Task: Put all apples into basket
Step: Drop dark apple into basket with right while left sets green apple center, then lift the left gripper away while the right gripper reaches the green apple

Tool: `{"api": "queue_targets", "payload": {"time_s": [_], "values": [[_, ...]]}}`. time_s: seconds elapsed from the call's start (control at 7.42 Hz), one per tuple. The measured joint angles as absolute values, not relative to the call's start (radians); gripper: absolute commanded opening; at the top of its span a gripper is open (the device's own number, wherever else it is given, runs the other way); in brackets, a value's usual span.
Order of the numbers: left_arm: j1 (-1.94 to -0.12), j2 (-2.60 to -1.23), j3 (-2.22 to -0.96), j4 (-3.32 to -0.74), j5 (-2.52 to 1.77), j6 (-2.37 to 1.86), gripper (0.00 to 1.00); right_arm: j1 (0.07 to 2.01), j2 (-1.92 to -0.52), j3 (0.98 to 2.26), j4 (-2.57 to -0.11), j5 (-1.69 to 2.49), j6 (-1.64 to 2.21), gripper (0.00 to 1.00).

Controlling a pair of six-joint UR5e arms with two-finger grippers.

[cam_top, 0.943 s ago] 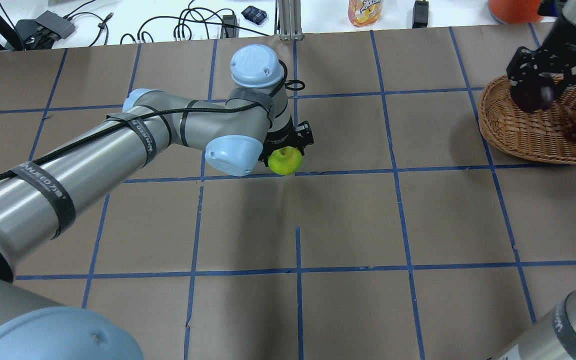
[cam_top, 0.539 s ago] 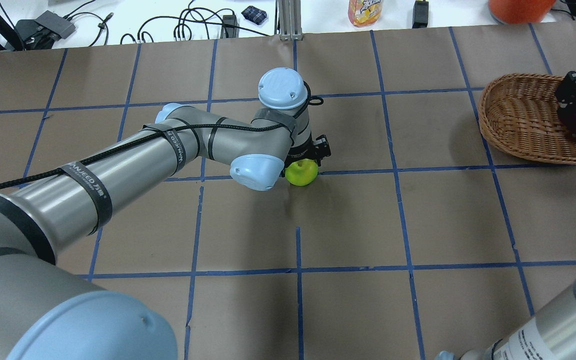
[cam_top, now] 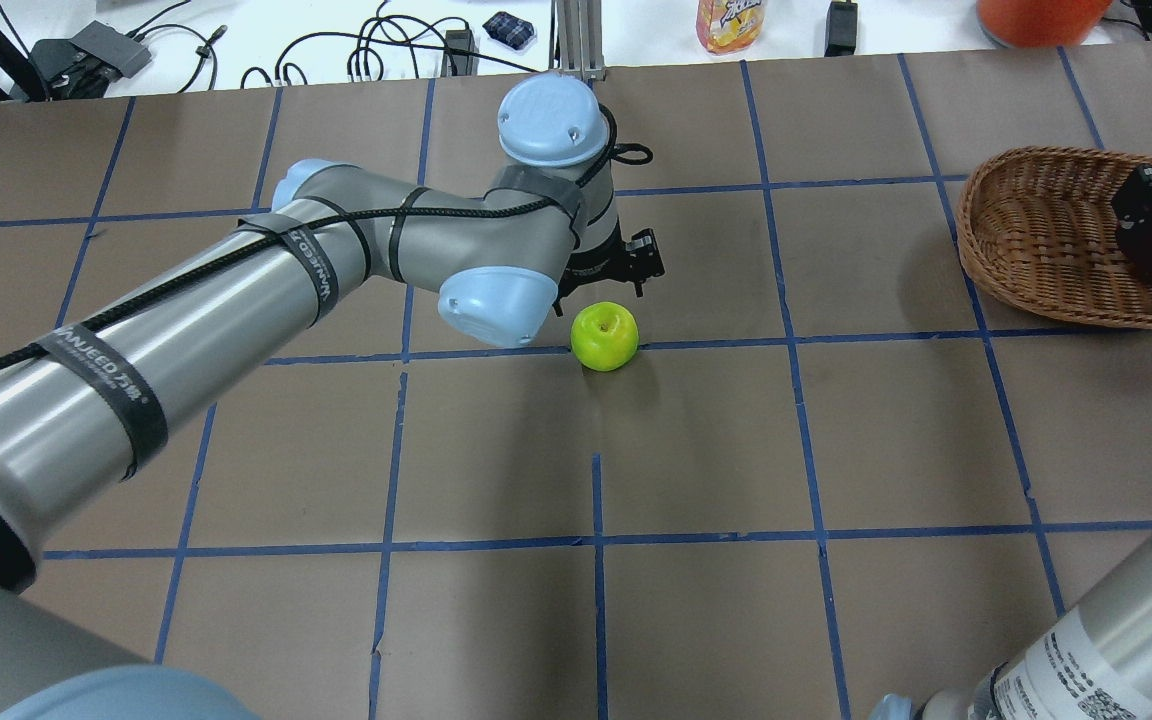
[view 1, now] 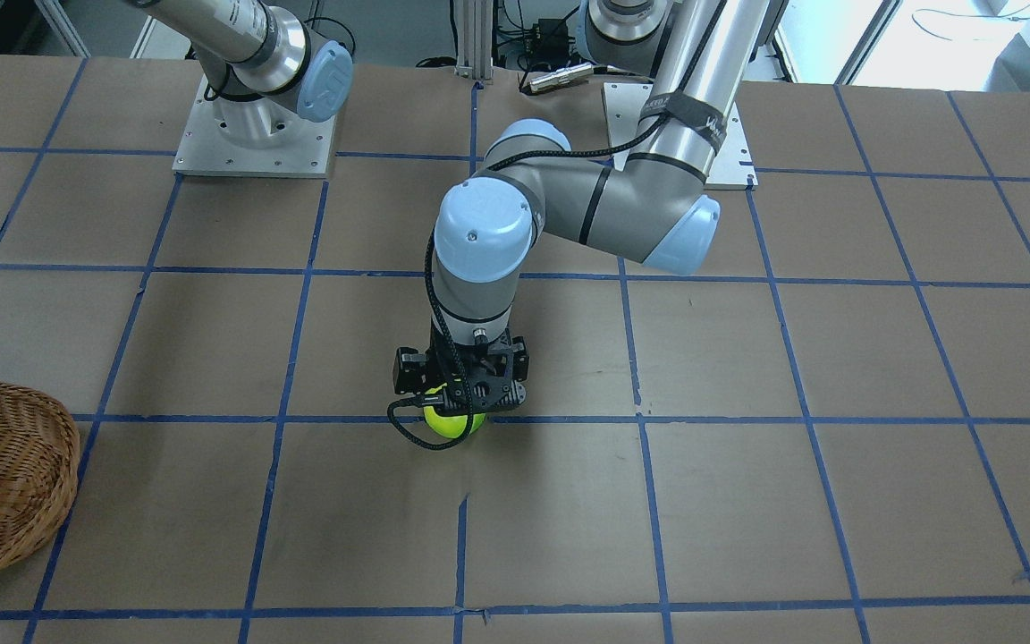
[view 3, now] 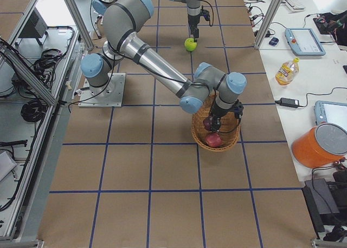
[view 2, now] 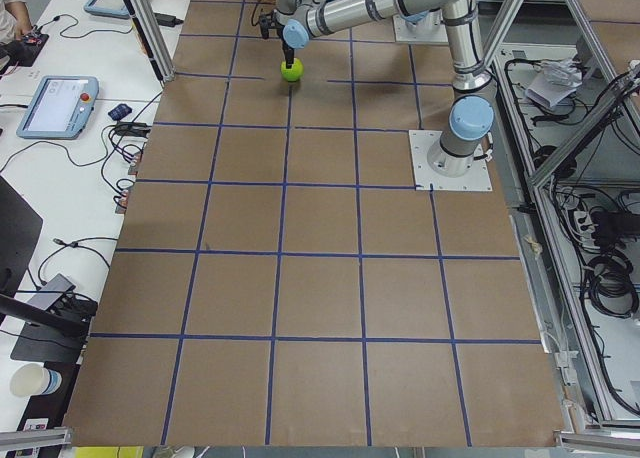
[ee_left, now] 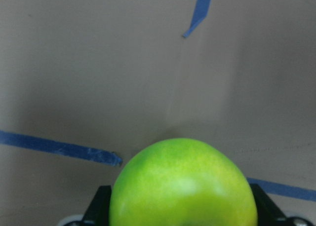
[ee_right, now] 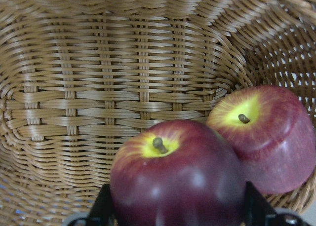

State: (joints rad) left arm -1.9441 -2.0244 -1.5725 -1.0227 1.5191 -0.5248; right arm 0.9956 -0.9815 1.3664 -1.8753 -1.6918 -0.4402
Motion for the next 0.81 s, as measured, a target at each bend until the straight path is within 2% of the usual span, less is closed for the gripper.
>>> {"api": "queue_targets", "payload": {"time_s": [0.54, 0.81], "values": [[-1.815, -1.824, -1.499, -1.353, 1.59, -0.237, 1.0, 1.004, -0.998, 1.358, -1.849, -1.677, -0.417, 1.0], [-1.758, -1.743, -1.498, -1.427, 1.608, -0.185, 1.0, 1.096, -1.101, 1.354, -1.727, -1.666, -0.334, 1.0]]}}
